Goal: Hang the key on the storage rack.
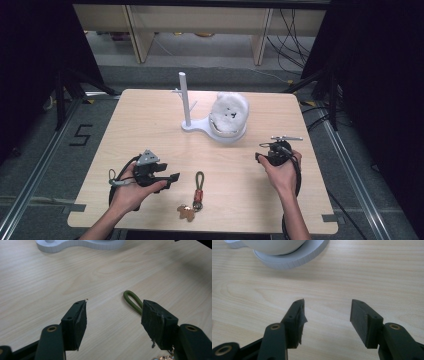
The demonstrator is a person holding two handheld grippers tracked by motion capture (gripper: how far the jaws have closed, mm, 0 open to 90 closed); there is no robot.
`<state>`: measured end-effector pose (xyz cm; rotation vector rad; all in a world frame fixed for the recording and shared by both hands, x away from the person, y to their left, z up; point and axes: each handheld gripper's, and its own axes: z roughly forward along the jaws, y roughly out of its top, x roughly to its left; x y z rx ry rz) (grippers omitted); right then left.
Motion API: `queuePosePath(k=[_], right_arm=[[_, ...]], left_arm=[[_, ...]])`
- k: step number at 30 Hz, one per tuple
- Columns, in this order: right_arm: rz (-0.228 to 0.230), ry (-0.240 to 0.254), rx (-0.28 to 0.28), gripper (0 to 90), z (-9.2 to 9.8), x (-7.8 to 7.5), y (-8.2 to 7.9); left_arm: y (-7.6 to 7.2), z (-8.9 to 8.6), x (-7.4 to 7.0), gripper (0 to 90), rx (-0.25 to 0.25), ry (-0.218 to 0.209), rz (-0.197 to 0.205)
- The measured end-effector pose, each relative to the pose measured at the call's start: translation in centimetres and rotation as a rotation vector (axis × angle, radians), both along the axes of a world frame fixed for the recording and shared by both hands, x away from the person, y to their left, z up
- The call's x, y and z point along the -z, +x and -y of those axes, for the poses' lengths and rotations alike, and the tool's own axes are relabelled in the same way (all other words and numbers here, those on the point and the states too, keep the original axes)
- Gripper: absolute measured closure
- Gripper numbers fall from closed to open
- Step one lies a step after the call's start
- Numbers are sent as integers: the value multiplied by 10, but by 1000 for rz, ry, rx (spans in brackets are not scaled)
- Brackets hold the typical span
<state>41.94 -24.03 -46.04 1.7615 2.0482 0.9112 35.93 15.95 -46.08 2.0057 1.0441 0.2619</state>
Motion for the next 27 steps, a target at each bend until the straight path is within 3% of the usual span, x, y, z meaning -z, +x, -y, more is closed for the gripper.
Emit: queuePosePath(k=[1,3,4,11,14,15,16,20,22,23,24,26,27], right_arm=[[15,-25,-22,465,0,2,0],[14,-6,-10,465,-3,2,0],[12,-18,-31,464,-2,3,0],[-5,-10,-38,462,-2,4,-1],[-31,0,5,460,-7,4,-2],[-26,12,-16,460,-7,3,-1],[-41,21,-2,459,-8,3,-2],[-49,20,-15,455,-8,3,-2],[1,-28,-52,452,-3,8,1],[1,-28,-52,452,-3,8,1],[3,-29,-53,451,-3,8,1],[-1,7,-45,449,-5,8,0],[-10,-10,-50,448,-4,7,0]], left_arm=[[1,6,0,368,4,14,-29],[2,9,0,370,10,17,-47],[2,12,0,377,15,29,-64],[2,41,4,378,47,80,-142],[1,54,10,377,69,118,-172],[0,60,14,378,82,134,-181],[0,63,15,378,93,142,-205],[0,69,17,379,97,159,-232],[2,72,18,380,98,173,-247],[3,71,17,380,114,199,-250],[3,74,17,380,101,184,-257],[4,75,14,379,111,220,-278],[4,75,14,379,111,220,-278]])
